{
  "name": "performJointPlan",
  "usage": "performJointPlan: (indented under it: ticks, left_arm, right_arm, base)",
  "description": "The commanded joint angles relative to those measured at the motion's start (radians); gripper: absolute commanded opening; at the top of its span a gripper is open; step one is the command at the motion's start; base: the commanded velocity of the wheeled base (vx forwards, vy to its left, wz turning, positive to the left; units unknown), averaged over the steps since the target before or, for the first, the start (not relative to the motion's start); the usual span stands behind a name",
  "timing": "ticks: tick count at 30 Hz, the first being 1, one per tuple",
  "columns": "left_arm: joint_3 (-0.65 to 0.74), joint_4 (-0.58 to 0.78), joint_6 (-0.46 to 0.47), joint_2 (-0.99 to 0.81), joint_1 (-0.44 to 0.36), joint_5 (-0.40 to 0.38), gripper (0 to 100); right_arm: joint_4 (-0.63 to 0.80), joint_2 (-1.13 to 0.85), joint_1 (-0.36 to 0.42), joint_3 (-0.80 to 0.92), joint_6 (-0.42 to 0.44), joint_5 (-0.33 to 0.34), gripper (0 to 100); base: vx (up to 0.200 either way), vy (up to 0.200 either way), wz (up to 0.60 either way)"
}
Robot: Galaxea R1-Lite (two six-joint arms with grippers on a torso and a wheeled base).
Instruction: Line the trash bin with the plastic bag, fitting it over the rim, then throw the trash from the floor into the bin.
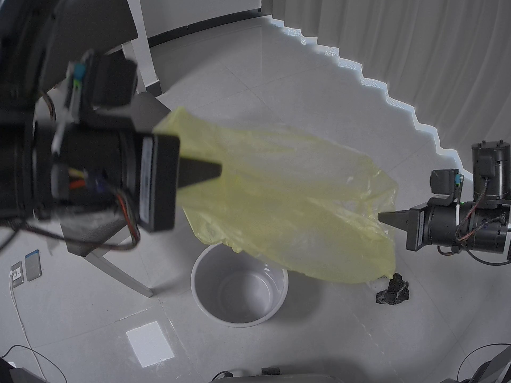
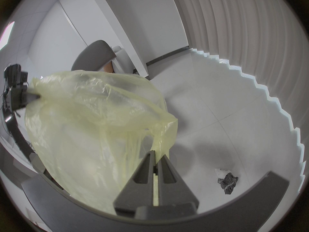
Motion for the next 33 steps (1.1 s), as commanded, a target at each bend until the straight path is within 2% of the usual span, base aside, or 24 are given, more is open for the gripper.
performJointPlan:
  ticks: [1, 6, 13, 16, 19, 22, 25, 33]
  left_arm:
    - [0.422, -0.167, -0.202, -0.114, 0.072, -0.03, 0]
    - [0.643, -0.29, -0.246, -0.147, 0.104, -0.065, 0]
    - [0.826, -0.429, -0.314, -0.109, 0.149, -0.104, 0]
    - [0.867, -0.531, -0.315, -0.02, 0.234, -0.176, 0]
    - [0.901, -0.656, -0.312, 0.067, 0.29, -0.228, 0]
    - [0.918, -0.781, -0.31, 0.146, 0.319, -0.236, 0]
    - [0.913, -0.889, -0.304, 0.206, 0.342, -0.239, 0]
    - [0.826, -0.913, -0.243, 0.242, 0.42, -0.268, 0]
  right_arm:
    - [-0.027, 0.186, 0.019, -0.032, -0.002, -0.037, 0]
    - [-0.016, 0.24, 0.039, -0.049, -0.011, -0.036, 0]
    - [-0.015, 0.304, 0.065, -0.058, -0.057, -0.034, 0]
    - [-0.024, 0.35, 0.065, -0.07, -0.057, -0.025, 0]
    - [-0.025, 0.399, 0.063, -0.098, -0.056, -0.023, 0]
    - [-0.03, 0.43, 0.057, -0.126, -0.056, -0.016, 0]
    - [-0.047, 0.456, 0.046, -0.159, -0.054, 0.023, 0]
    - [-0.052, 0.484, 0.014, -0.241, -0.056, 0.036, 0]
  base:
    - [0.0, 0.0, 0.0]
    - [0.0, 0.0, 0.0]
    - [0.0, 0.0, 0.0]
    - [0.0, 0.0, 0.0]
    - [0.0, 0.0, 0.0]
    - [0.0, 0.0, 0.0]
    - [0.0, 0.0, 0.0]
    - [0.0, 0.0, 0.0]
